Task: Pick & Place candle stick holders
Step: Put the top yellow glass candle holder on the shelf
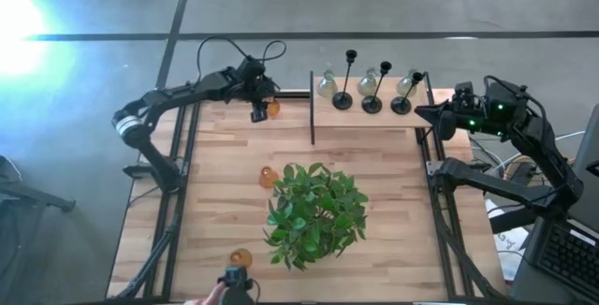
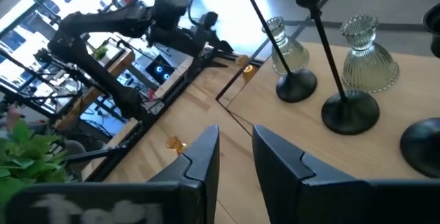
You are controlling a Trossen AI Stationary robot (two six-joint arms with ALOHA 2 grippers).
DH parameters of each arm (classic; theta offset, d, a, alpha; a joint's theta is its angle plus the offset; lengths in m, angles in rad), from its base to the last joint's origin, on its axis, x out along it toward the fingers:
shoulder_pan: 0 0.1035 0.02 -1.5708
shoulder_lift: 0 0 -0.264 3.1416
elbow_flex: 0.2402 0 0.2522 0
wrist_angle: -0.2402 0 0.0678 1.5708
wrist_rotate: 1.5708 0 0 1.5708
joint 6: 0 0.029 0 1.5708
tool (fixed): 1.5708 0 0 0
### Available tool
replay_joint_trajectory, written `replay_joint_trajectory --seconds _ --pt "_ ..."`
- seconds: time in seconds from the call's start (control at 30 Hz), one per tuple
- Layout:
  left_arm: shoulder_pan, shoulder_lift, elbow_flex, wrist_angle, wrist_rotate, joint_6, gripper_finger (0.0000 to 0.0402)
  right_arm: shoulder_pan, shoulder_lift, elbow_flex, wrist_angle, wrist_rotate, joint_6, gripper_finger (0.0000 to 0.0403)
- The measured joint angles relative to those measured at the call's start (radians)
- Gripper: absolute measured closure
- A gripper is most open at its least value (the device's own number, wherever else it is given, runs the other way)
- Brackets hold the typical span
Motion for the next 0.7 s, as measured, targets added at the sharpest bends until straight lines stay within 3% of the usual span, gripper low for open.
replay_joint_trajectory --seconds 0.27,0.43,0.53,0.7 --pt "0.004 0.085 0.11 -0.149 0.002 -0.019 0.0236 0.0 -0.019 0.01 0.0 0.0 -0.002 0.033" --pt "0.016 0.036 0.086 -0.161 0.077 -0.262 0.0237 0.0 -0.042 0.009 -0.001 0.002 0.002 0.0326" --pt "0.022 -0.033 -0.011 -0.054 0.109 -0.4 0.0237 0.0 -0.045 0.009 -0.002 0.002 0.002 0.0328" --pt "0.022 -0.156 -0.301 0.244 0.11 -0.521 0.0236 0.0 -0.045 0.009 -0.002 0.009 0.001 0.0334"
